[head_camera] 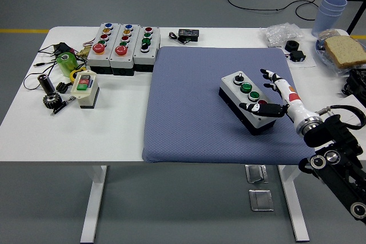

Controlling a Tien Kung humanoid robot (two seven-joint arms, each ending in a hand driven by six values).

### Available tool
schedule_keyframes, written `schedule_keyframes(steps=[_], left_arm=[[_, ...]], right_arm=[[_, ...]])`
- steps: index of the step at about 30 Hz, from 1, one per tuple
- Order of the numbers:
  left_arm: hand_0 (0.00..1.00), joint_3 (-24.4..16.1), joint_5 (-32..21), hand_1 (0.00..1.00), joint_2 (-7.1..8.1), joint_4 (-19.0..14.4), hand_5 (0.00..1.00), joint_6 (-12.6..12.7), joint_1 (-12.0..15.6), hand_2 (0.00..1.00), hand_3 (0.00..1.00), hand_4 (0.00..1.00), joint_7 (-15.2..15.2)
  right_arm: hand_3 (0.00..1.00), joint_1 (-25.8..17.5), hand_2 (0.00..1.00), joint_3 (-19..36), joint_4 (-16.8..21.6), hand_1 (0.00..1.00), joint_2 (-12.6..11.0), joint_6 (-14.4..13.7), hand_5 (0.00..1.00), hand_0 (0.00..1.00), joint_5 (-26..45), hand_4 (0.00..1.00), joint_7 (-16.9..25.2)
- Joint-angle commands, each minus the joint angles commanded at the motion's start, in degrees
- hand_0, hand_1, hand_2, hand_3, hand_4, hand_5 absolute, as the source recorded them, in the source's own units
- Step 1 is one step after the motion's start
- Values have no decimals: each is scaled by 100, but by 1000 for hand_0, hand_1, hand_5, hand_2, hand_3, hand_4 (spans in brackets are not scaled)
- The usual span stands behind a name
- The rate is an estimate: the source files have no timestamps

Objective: Pick up the button,place it on the desk,press the button,press the button

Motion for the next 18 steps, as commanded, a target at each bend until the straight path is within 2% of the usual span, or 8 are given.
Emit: schedule_keyframes(steps=[8,18], left_arm=[[651,-6,1,648,6,0,844,-10,-2,641,547,310,6],[651,-18,56,646,4,0,848,-27,21,641,546,310,17]], right_arm=[[998,365,998,-163,-449,936,247,114,158,998,-702,998,-388],[998,745,998,-330,-938,931,479,216,140,996,-943,998,-903]])
